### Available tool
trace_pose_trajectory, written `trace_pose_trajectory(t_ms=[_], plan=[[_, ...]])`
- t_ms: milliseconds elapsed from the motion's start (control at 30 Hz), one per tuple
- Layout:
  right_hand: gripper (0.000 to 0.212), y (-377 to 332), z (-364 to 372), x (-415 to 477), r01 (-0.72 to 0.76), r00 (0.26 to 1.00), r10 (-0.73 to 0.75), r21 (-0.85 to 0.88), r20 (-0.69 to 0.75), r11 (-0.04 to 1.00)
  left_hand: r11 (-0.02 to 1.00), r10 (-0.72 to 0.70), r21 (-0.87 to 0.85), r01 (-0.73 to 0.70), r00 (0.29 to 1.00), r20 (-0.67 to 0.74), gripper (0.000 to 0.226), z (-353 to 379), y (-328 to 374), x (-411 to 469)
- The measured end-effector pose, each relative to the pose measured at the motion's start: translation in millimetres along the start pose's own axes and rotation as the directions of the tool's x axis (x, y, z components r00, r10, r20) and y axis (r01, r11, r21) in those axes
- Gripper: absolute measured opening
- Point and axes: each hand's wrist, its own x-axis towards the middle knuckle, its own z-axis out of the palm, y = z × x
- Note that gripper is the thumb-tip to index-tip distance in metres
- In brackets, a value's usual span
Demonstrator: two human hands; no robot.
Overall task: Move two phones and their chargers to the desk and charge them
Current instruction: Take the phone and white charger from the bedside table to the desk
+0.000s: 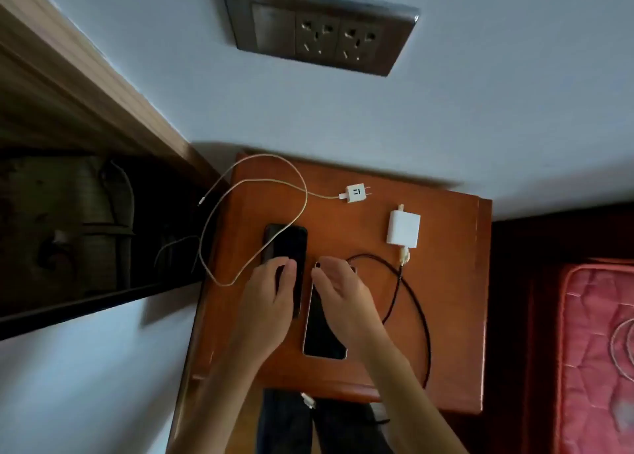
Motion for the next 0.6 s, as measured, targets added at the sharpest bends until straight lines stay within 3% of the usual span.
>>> trace_pose_trajectory(t_ms=[167, 300, 467, 600], plan=[[0.039, 25.3, 29.4, 17.4, -0.034, 0.998, 0.031, 0.078, 0.046, 0.996, 0.997, 0.035, 0.079, -0.027, 0.994, -0.100, 0.038, 16.1, -36.2, 18.2], [0.054, 31.3, 35.3, 24.9, -0.045, 0.999, 0.041, 0.130, 0.036, 0.991, 0.994, 0.017, 0.111, 0.000, 0.988, -0.156, 0.037, 25.5, -41.7, 20.9], [0.054, 29.4, 45.0, 25.8, -0.064, 0.998, 0.058, 0.174, 0.038, 0.983, 0.998, -0.069, -0.012, 0.068, 0.974, -0.218, 0.040, 30.2, -38.4, 22.1], [0.057, 31.3, 46.9, 30.2, -0.112, 0.993, 0.103, 0.233, 0.052, 0.966, 0.967, -0.173, -0.222, 0.124, 0.960, -0.218, 0.033, 30.7, -35.1, 28.0]])
